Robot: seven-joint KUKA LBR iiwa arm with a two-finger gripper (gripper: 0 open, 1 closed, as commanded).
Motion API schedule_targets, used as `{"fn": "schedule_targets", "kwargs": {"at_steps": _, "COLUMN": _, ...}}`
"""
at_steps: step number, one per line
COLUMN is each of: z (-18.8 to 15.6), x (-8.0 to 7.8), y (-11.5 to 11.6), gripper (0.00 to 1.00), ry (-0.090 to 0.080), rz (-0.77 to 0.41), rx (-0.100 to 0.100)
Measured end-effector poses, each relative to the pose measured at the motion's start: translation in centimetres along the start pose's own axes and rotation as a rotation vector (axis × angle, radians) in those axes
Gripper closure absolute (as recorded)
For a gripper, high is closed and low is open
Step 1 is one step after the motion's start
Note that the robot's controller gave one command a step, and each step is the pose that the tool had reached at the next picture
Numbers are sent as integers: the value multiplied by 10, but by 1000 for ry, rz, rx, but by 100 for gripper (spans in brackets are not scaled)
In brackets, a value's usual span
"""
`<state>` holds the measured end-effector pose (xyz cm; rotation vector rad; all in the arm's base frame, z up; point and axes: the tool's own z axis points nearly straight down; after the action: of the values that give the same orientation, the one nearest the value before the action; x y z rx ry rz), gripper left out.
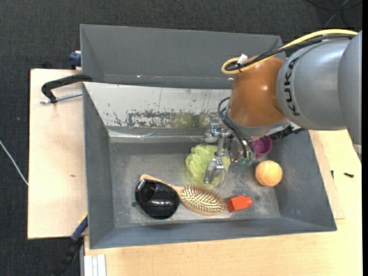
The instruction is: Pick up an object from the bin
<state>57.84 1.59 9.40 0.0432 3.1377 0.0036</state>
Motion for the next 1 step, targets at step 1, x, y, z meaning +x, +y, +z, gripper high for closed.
{"fn": "schedule_targets", "kwargs": {"at_steps": 1, "z": 21, "x": -6, "y": 1, "gripper": 0, "ry": -5, "rz": -138, "rx": 4}}
